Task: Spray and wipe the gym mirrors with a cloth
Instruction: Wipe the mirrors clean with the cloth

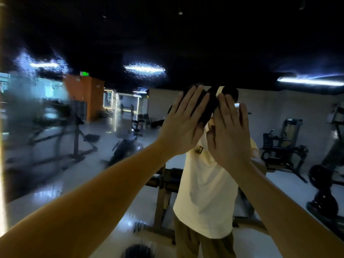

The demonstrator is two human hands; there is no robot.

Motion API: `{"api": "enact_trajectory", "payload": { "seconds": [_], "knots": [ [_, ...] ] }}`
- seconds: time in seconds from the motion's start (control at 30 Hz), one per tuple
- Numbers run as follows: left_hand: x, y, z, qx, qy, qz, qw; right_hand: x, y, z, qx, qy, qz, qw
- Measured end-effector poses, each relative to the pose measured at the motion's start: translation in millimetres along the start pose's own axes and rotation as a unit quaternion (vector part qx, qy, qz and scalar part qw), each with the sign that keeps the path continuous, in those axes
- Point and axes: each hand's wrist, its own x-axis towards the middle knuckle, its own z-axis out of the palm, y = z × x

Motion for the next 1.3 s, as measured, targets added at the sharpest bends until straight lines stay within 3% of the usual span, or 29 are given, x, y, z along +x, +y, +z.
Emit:
{"api": "enact_trajectory", "payload": {
  "seconds": [0.07,0.2,0.33,0.43,0.5,0.63,0.77,0.87,0.93,1.03,1.13,1.27,1.3],
  "knots": [
    [-12.0,-30.7,-4.0,0.008,0.009,-0.008,1.000,0.1,0.1,1.0,-0.012,-0.006,0.005,1.000],
    [-51.7,-99.0,-15.7,0.047,0.033,-0.154,0.986,1.2,-5.4,4.7,-0.028,-0.015,0.021,0.999],
    [-108.3,-115.3,-34.1,0.057,0.053,-0.222,0.972,0.9,-7.8,4.1,-0.041,-0.035,0.025,0.998],
    [-117.9,-102.5,-31.5,0.014,0.055,-0.382,0.922,0.8,-9.1,1.1,-0.036,-0.038,0.027,0.998],
    [-103.6,-90.6,-23.1,-0.005,0.059,-0.442,0.895,1.4,-10.1,1.0,-0.035,-0.043,0.027,0.998],
    [-74.8,-51.4,-0.4,0.053,0.038,-0.334,0.940,0.8,-8.8,1.5,-0.031,-0.049,0.032,0.998],
    [-55.0,8.5,15.5,0.014,0.021,-0.177,0.984,0.2,-8.5,-0.1,-0.010,-0.045,0.032,0.998],
    [-63.9,3.1,10.1,0.019,-0.017,-0.059,0.998,-0.5,-9.9,-6.0,0.007,-0.035,0.028,0.999],
    [-74.7,-15.6,4.4,0.041,-0.029,-0.025,0.998,-8.8,-18.1,-12.8,0.030,-0.020,-0.005,0.999],
    [-103.0,-42.8,-0.6,0.042,-0.009,-0.078,0.996,-22.8,-44.2,-18.1,0.060,-0.033,-0.064,0.996],
    [-140.1,-65.1,-8.2,0.042,0.008,-0.171,0.984,-25.0,-65.6,-7.7,0.043,-0.084,-0.078,0.992],
    [-198.8,-95.5,-18.1,0.106,-0.010,-0.195,0.975,-29.3,-74.0,9.0,0.016,-0.110,-0.076,0.991],
    [-213.2,-100.5,-21.5,0.099,-0.016,-0.233,0.967,-31.6,-74.5,11.5,0.013,-0.111,-0.075,0.991]
  ]
}}
